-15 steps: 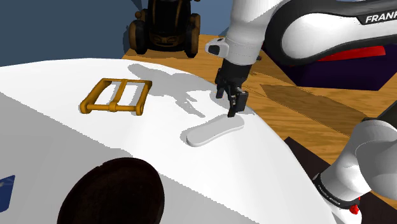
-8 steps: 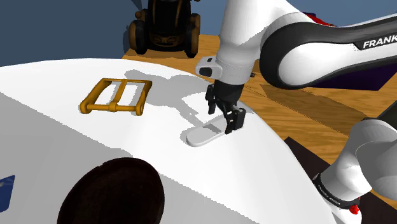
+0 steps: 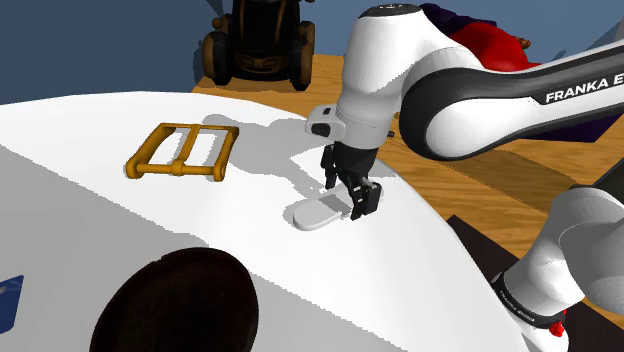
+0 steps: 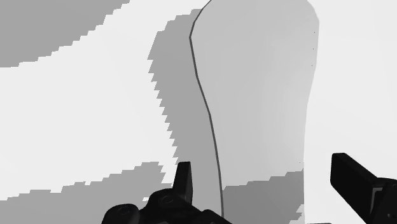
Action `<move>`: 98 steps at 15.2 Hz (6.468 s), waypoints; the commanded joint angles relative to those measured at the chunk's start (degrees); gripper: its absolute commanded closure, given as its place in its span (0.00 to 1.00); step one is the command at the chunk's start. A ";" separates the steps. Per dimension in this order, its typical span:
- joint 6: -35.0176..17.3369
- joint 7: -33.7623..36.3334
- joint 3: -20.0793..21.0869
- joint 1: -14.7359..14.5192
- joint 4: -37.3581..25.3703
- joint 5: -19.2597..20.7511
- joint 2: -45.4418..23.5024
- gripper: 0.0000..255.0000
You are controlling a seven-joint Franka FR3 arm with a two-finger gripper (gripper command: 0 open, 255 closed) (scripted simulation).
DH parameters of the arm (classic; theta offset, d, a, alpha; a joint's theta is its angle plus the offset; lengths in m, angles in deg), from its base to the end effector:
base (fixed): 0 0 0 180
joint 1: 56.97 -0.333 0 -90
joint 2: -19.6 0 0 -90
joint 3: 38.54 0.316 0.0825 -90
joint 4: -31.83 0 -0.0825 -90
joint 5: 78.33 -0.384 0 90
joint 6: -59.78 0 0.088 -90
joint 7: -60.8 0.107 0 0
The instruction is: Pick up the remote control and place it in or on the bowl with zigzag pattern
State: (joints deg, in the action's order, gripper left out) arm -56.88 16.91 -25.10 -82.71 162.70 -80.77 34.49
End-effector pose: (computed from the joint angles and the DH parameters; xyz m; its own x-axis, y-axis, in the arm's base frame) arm 0.3605 0.3018 0.4561 0.1470 0.9891 -0.0108 0.9890 -0.1467 0.0196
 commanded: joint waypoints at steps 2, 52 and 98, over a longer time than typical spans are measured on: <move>-0.06 0.00 0.00 0.00 0.04 0.00 -0.01 0.00; 23.55 12.61 7.21 -3.93 -34.34 2.41 -11.16 1.00; 30.85 32.48 13.32 -22.09 -73.26 17.22 -46.16 0.00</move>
State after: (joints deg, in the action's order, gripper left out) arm -28.28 49.54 -11.71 -104.18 92.41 -63.83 -10.93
